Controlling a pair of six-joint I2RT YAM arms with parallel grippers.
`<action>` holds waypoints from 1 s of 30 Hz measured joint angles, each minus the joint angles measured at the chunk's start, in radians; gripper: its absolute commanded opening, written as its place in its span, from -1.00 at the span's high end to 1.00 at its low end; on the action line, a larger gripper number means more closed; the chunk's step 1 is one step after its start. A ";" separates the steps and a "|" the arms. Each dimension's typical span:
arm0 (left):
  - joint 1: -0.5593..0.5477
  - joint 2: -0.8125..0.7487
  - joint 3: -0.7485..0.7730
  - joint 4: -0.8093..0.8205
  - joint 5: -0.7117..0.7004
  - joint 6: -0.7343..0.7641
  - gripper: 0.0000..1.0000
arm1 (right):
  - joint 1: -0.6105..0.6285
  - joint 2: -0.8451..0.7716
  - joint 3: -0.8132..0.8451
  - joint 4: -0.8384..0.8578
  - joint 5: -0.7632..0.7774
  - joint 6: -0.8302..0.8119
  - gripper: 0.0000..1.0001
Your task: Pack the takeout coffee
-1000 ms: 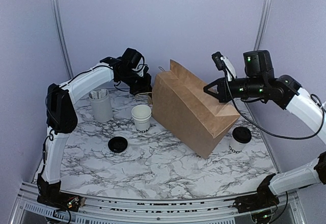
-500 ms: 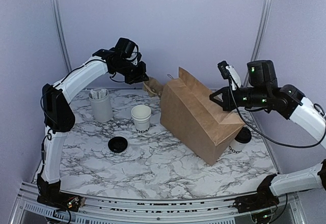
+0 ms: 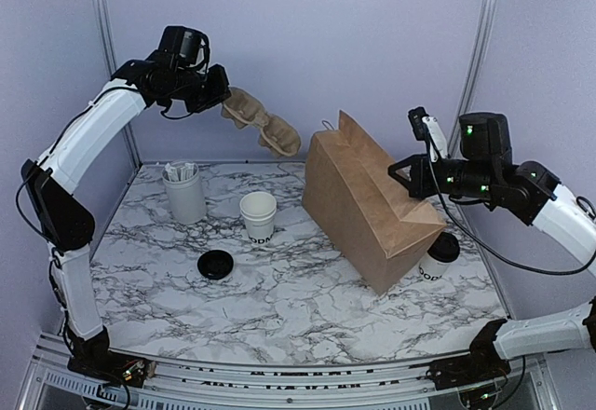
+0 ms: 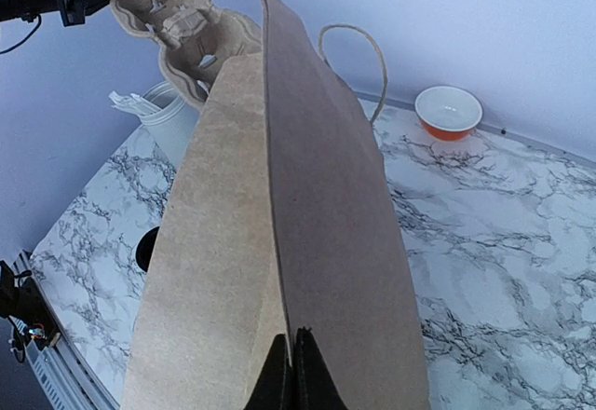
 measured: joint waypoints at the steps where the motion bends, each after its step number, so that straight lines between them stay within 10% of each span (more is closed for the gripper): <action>1: 0.001 -0.008 -0.008 0.003 -0.010 0.000 1.00 | 0.000 0.000 0.000 0.001 0.004 0.001 0.95; 16: 0.026 -0.421 -0.572 0.045 0.172 0.014 1.00 | 0.000 0.011 -0.027 0.131 0.120 0.022 0.95; 30: -0.324 -0.653 -1.369 0.337 0.315 -0.041 1.00 | 0.021 0.088 -0.112 0.428 0.209 0.042 0.96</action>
